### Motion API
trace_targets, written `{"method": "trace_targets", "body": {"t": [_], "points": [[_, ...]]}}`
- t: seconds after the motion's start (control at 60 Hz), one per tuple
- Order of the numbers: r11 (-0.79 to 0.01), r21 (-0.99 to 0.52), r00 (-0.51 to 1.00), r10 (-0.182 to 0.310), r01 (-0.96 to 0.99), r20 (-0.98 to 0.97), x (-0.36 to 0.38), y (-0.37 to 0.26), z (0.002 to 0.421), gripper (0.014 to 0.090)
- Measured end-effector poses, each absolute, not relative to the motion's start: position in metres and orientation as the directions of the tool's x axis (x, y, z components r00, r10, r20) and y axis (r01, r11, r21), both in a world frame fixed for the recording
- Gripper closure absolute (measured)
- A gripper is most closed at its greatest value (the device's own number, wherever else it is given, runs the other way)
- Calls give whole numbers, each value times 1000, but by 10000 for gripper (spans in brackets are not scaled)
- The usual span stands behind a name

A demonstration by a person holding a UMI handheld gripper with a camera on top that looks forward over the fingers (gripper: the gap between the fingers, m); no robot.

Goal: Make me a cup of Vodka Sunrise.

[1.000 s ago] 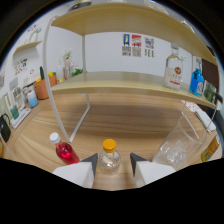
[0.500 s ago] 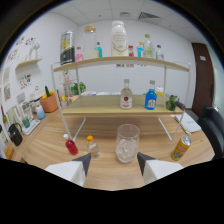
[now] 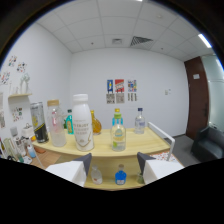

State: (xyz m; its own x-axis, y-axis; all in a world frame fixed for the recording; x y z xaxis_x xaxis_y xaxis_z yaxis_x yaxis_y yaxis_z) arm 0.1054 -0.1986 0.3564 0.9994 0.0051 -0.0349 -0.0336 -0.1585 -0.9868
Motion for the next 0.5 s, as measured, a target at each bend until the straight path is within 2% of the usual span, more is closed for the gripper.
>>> {"method": "trace_targets", "body": {"t": [0.1,0.2,0.283,0.417,0.433,0.5], "points": [[-133,-991,1000,2,-23,-23,114,-161,381,195],[-161,-987,1000,10,-22,-24,116,-131,382,236],[-206,-978,1000,7,-24,-26,118,-115,370,342],[-235,-972,999,19,-29,-35,116,-105,363,646],[-235,-971,999,18,-29,-34,117,-105,363,671],[-231,-973,1000,13,-24,-28,118,-107,364,677]]}}
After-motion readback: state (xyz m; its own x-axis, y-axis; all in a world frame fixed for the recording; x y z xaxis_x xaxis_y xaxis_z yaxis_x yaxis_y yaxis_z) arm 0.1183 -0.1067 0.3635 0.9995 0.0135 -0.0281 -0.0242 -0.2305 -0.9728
